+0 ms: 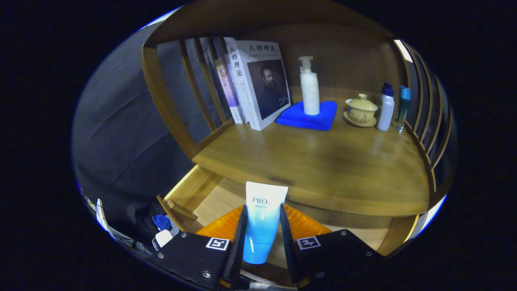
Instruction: Pull open the drawer, take out the items inside it, and place them on the countertop above the cabinet.
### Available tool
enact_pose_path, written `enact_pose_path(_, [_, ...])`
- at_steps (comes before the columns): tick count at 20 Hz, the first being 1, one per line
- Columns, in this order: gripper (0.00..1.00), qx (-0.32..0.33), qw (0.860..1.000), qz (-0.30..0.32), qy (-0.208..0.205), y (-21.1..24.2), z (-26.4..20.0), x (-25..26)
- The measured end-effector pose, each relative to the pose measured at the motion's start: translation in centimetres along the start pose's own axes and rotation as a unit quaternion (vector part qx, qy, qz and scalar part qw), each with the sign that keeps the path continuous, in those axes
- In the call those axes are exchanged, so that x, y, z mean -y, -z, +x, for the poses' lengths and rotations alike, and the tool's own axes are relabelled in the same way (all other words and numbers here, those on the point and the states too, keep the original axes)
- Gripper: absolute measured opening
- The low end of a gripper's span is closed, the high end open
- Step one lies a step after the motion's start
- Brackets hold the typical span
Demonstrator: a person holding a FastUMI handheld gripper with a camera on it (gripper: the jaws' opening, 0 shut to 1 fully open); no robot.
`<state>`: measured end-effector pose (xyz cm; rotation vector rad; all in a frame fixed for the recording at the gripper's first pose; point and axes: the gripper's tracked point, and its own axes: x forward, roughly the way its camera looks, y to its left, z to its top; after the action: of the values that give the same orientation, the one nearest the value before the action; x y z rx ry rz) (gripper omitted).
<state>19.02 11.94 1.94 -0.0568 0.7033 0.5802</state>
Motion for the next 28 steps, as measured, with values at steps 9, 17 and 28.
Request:
enact_pose_path(9, [0.46,0.052,0.993,0.088,0.06,-6.7,1.7,4.6])
enact_pose_path(17, [0.48,0.043,0.983,0.134,0.119,-7.1,5.3,8.1])
enact_pose_path(28, [0.96,0.125,0.973,0.054,0.187,-6.2,2.3,6.4])
